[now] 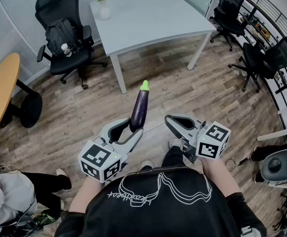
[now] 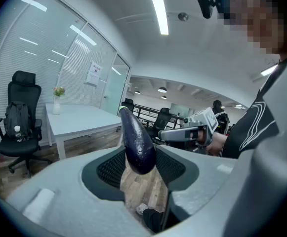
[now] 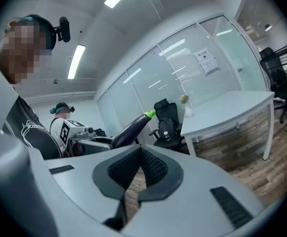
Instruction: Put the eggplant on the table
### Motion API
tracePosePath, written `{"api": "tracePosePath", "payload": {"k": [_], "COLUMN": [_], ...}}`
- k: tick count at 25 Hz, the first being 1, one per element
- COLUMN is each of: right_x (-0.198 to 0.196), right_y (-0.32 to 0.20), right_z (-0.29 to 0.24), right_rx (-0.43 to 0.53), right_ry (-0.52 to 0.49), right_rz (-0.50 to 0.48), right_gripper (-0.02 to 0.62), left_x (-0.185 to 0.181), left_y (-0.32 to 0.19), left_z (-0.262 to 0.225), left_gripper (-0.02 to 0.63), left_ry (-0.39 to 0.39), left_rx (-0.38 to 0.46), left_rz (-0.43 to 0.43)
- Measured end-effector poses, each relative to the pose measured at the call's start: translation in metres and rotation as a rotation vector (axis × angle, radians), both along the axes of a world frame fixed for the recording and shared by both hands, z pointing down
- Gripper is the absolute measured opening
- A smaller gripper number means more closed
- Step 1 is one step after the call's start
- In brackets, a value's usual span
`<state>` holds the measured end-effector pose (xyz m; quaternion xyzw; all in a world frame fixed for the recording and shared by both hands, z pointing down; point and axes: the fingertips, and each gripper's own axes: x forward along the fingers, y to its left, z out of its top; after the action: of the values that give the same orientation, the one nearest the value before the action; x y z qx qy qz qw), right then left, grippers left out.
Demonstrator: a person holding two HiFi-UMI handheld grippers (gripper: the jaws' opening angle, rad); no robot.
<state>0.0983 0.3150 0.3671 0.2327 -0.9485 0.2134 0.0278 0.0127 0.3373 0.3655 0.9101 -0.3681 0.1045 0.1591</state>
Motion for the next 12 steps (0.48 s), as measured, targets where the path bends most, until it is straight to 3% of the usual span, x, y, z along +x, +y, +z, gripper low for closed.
{"api": "tracePosePath", "payload": {"k": [12], "right_x": [-0.0054], "right_y": [0.0035], "right_z": [-0.0026], "right_rx": [0.023], "right_ry": [0.019], "right_rz": [-0.031], "right_gripper": [0.006], "left_x": [-0.0009], "left_y": [0.0003], "left_z": [-0.0061], "left_gripper": [0.195], "left_ry": [-0.002], "left_rx": [0.018], "left_rz": [0.005]}}
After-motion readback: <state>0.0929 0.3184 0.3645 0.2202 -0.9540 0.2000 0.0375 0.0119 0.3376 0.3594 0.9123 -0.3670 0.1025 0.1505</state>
